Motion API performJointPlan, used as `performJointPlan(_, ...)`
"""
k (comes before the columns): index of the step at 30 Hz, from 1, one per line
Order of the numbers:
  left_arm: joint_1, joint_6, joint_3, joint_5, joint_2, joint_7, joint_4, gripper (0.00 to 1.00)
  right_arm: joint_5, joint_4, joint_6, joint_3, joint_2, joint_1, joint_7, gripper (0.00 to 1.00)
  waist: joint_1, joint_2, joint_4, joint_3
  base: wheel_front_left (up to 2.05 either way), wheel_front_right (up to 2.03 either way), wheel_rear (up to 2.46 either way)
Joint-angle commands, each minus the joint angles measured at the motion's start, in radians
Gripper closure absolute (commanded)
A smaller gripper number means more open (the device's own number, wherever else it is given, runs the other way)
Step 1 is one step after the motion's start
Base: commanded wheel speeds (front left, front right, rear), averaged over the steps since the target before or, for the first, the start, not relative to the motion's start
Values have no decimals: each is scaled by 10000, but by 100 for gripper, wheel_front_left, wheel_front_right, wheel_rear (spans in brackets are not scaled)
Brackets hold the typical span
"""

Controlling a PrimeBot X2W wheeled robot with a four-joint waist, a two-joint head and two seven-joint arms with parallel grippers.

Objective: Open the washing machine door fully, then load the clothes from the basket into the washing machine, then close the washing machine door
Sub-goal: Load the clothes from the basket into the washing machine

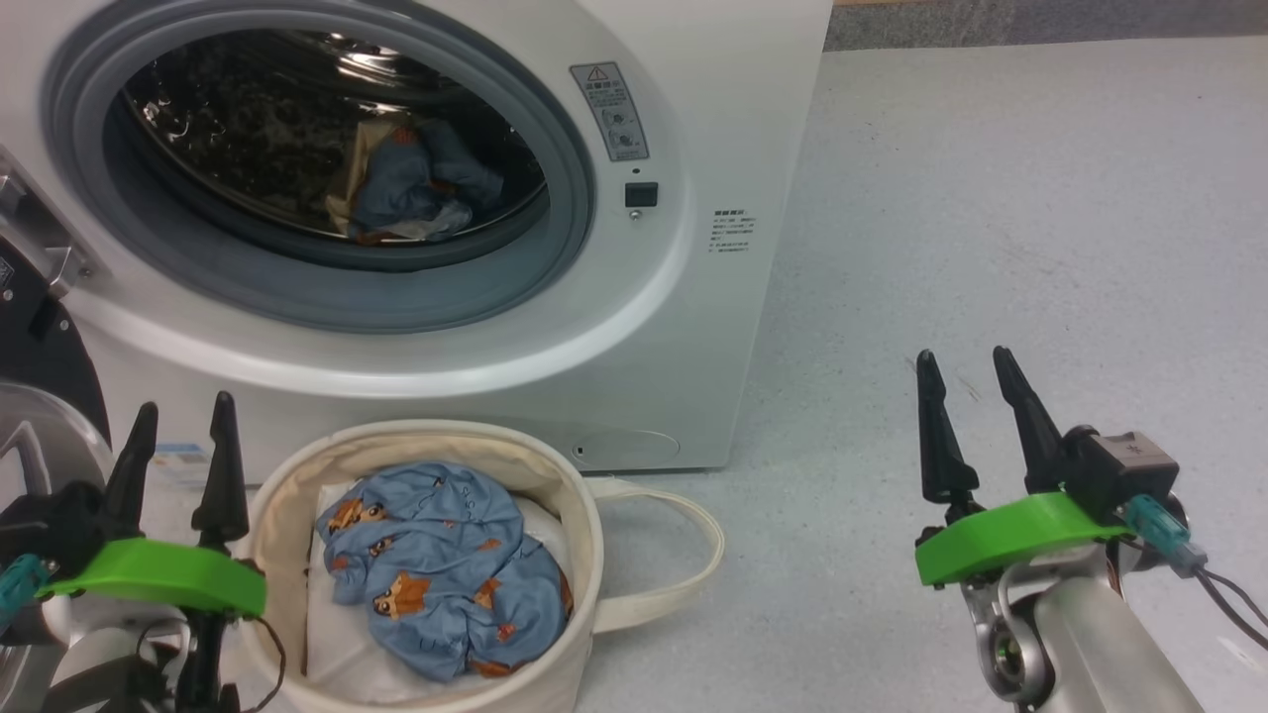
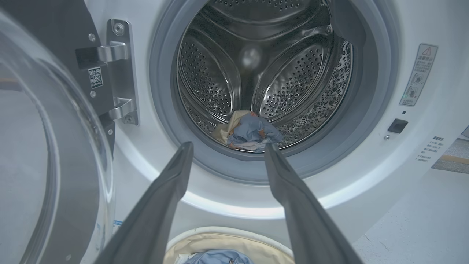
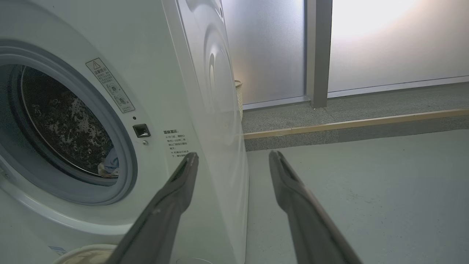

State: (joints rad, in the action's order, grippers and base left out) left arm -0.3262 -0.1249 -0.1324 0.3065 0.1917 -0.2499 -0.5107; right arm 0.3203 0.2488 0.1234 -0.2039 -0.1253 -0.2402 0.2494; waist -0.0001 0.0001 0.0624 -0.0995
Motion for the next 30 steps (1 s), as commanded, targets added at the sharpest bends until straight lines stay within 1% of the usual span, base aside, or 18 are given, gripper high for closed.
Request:
performJointPlan(1, -190, -57, -326, -95, 274, -118, 349, 0, 87, -300, 73, -229, -70, -135, 124, 0, 1, -1, 0, -12, 0, 0, 0)
performJointPlan(15, -239, -57, -316, -16, 276, -118, 386, 0, 130, -357, 73, -364, -64, -211, 124, 0, 1, -1, 50, -194, 0, 0, 0)
performJointPlan(24, -418, -57, -220, 63, 241, -118, 274, 0, 157, -563, 73, -597, -51, -349, 124, 0, 1, -1, 92, -628, 0, 0, 0)
performJointPlan(27, -449, -57, -144, 70, 230, -118, -45, 0, 140, -616, 73, -683, -29, -382, 124, 0, 1, -1, 146, -788, 0, 0, 0)
performJointPlan(30, -623, -57, 180, 248, 221, -118, -819, 0, 124, -625, 73, -920, -8, -476, 124, 0, 1, -1, 223, -1060, 0, 0, 0)
